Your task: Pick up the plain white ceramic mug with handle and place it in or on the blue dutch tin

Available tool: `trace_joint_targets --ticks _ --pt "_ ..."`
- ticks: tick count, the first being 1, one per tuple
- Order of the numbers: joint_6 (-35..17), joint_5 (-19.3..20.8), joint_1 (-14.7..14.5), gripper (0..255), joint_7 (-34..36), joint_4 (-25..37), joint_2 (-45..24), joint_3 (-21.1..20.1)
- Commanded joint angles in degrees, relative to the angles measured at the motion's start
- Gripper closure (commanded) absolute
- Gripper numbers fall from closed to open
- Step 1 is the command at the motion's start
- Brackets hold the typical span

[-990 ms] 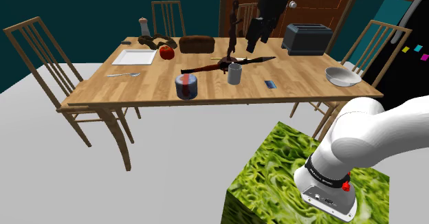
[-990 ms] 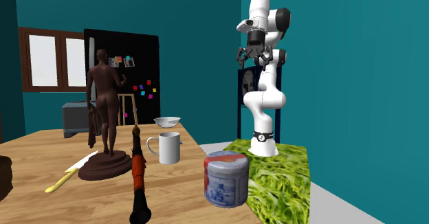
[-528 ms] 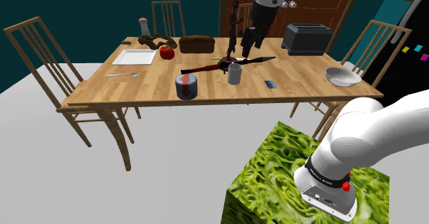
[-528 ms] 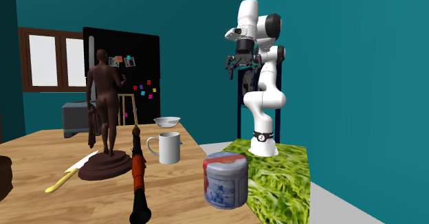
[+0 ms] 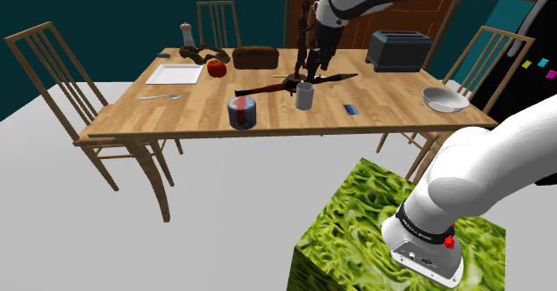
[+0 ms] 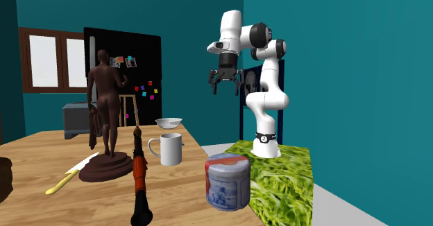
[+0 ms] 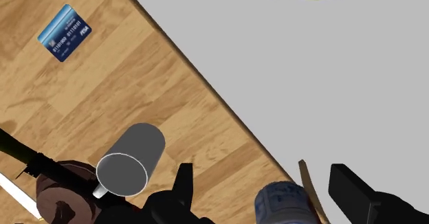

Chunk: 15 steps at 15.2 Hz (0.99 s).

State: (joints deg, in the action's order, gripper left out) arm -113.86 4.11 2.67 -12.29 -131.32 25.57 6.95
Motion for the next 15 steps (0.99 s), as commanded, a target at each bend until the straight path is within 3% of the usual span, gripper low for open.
trace_joint_targets --ticks 1,7,15 --pt "-2.7 -0.1 0.3 0 -2.4 1.1 -4.1 1.7" --pt "-8.6 -2.0 0.8 0 -9.1 6.0 -16.0 5.5" --pt "-13.2 -7.5 2.8 0 -18.7 16.7 -33.4 8.2"
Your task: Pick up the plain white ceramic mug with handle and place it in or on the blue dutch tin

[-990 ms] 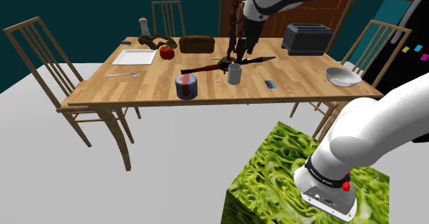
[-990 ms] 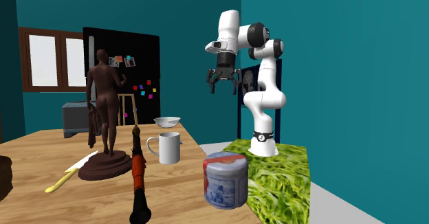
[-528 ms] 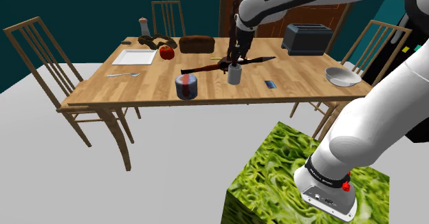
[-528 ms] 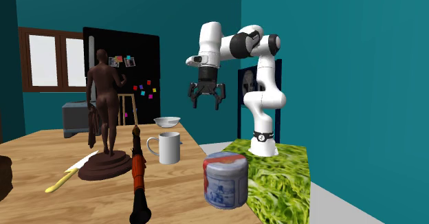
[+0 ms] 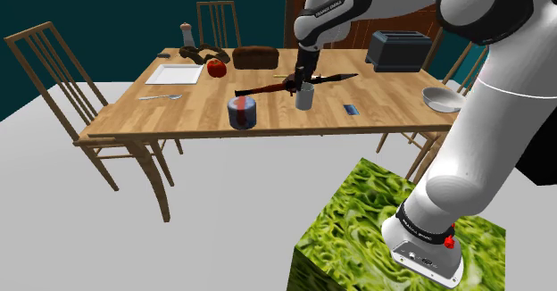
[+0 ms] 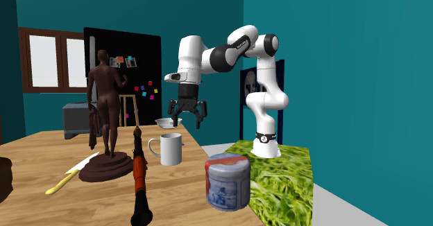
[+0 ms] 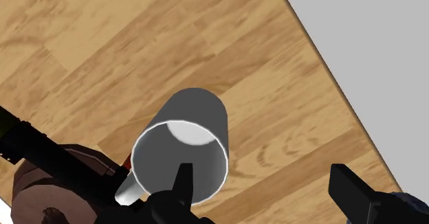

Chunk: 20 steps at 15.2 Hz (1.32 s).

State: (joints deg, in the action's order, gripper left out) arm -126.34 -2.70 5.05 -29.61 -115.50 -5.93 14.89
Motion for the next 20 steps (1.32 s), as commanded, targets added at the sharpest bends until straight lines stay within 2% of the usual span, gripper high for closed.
trace_joint_targets --ticks 1,10,17,18,20 --pt "-1.0 -1.5 0.9 0 -2.6 2.6 -4.2 0.3" --pt "-6.0 -3.3 1.6 0 -4.1 2.0 -8.9 -0.1" --pt "-6.0 -3.3 1.6 0 -4.1 2.0 -8.9 -0.1" --pt "-6.0 -3.3 1.6 255 -4.1 2.0 -8.9 -0.1" --pt "-6.0 -3.3 1.6 255 -4.1 2.0 -8.9 -0.1"
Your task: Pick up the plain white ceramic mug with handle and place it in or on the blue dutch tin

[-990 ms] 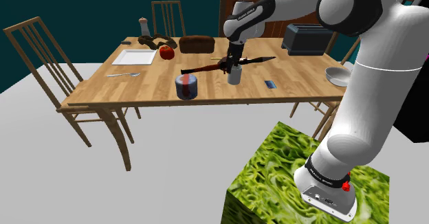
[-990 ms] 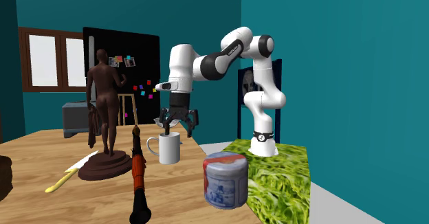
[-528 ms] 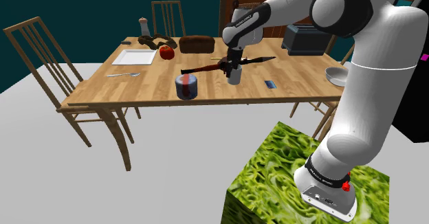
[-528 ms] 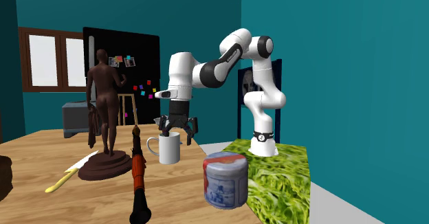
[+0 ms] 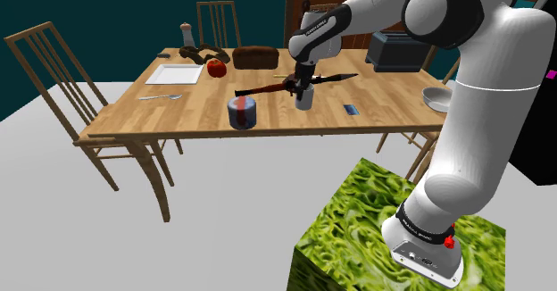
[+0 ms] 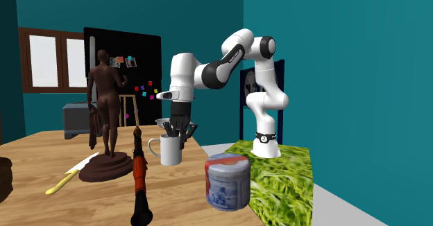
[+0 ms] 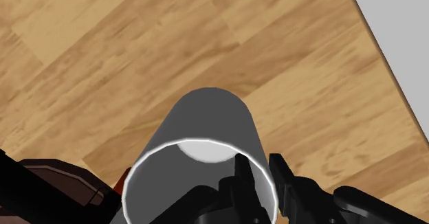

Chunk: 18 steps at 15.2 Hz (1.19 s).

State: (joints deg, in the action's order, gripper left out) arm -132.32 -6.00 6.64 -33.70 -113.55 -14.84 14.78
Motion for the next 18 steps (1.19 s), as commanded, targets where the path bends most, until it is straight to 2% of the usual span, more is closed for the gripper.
trace_joint_targets --ticks 1,7,18 --pt "0.0 0.0 0.0 255 0.0 0.0 0.0 0.0" --pt "0.0 0.0 0.0 255 0.0 0.0 0.0 0.0" --pt "7.5 1.7 -0.4 255 1.2 3.7 3.9 0.5"
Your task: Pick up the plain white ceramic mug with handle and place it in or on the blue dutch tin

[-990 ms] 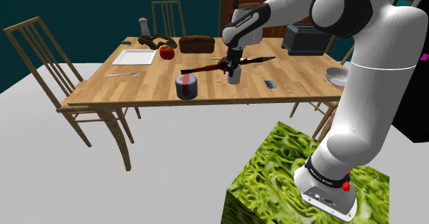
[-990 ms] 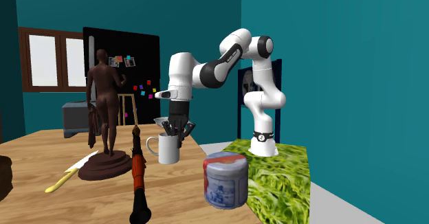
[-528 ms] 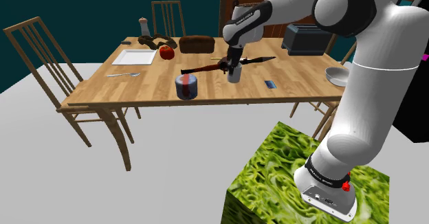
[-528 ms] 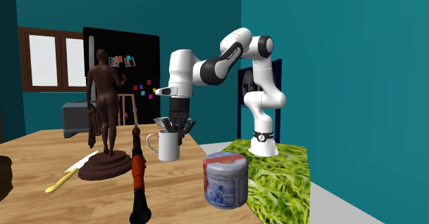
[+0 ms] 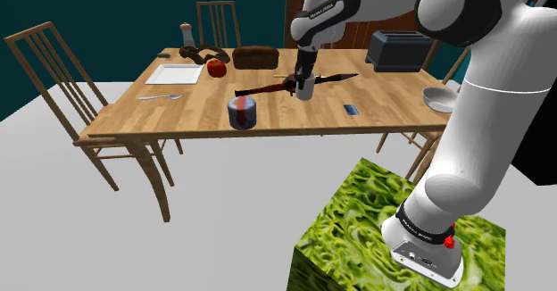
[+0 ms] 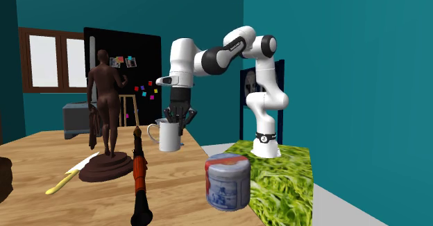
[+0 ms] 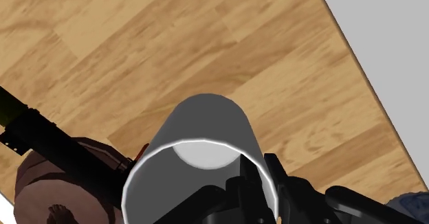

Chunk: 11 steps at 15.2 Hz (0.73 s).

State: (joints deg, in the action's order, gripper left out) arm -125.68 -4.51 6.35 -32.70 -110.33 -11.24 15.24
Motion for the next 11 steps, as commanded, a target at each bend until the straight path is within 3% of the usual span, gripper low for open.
trace_joint_targets --ticks 1,11 --pt "1.5 0.3 -0.1 255 0.3 0.9 0.7 0.0" --pt "8.7 1.2 -0.2 255 1.0 5.8 3.0 0.2"
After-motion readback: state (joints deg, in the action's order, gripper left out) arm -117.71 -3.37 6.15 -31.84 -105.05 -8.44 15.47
